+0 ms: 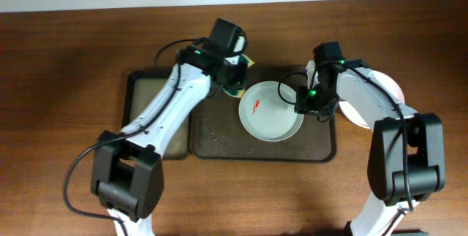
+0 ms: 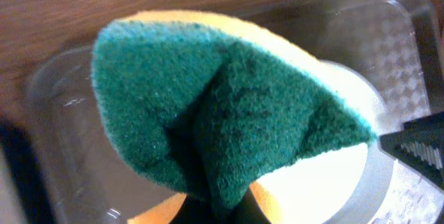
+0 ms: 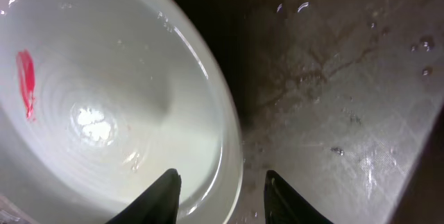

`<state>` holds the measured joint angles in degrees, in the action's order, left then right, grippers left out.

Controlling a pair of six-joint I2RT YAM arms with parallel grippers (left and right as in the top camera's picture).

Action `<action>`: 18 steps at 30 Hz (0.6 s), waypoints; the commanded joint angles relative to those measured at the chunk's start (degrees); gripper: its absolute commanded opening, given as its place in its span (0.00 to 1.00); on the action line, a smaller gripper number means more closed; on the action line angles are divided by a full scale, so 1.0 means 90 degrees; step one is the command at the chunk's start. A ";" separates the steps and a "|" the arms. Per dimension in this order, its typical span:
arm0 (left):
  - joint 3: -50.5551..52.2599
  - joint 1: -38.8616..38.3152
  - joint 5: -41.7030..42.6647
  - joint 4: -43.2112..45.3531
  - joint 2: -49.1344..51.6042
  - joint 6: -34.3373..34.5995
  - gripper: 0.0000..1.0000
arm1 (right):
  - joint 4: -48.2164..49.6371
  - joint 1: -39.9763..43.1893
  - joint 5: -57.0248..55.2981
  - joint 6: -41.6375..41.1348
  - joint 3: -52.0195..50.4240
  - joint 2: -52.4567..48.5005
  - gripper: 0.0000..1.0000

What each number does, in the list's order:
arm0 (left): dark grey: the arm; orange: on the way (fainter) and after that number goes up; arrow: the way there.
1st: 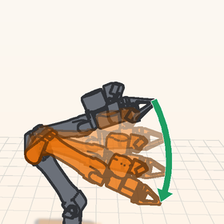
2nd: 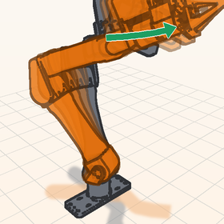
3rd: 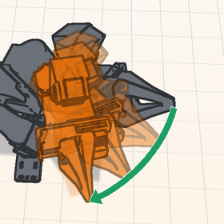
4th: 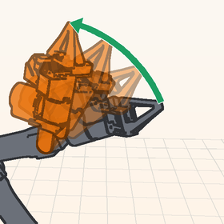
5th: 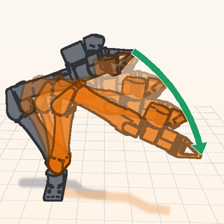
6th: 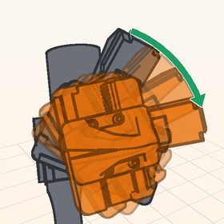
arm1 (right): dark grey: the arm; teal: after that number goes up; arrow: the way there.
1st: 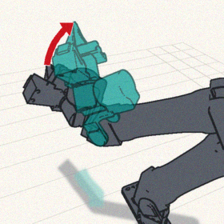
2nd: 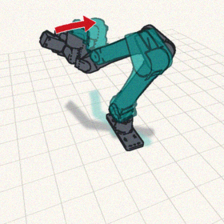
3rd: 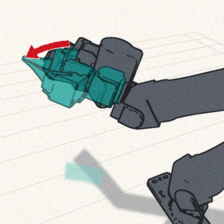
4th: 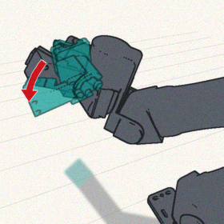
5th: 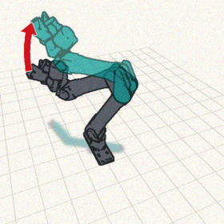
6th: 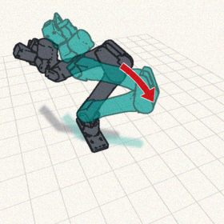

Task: Clean dirty plates on tray and stack at the side
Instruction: 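Scrub the last plate with the sponge in the left gripper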

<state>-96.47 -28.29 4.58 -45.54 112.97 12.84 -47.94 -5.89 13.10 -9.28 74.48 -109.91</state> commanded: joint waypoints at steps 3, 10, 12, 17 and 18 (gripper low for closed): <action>-0.0010 -0.0515 0.0080 0.0663 0.0811 0.0090 0.00 | 0.0265 -0.0012 0.0019 -0.0080 -0.0325 -0.0049 0.13; -0.0010 -0.0561 0.0063 0.0867 0.1661 0.0090 0.00 | 0.0299 -0.0012 0.0017 -0.0078 -0.0325 -0.0049 0.04; -0.0010 -0.0561 0.0063 0.0869 0.1809 0.0087 0.00 | 0.0313 -0.0010 0.0017 -0.0075 -0.0325 -0.0049 0.04; -0.0010 -0.0699 0.0333 0.0760 0.2283 0.0087 0.00 | 0.0338 -0.0012 0.0015 -0.0075 -0.0330 -0.0053 0.04; -0.0010 -0.0748 0.0350 0.0736 0.2283 0.0085 0.00 | 0.0362 -0.0012 0.0015 -0.0075 -0.0338 -0.0061 0.05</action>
<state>-97.54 -33.54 4.73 -37.67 129.01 13.08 -45.30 -5.89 13.13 -10.13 71.96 -109.93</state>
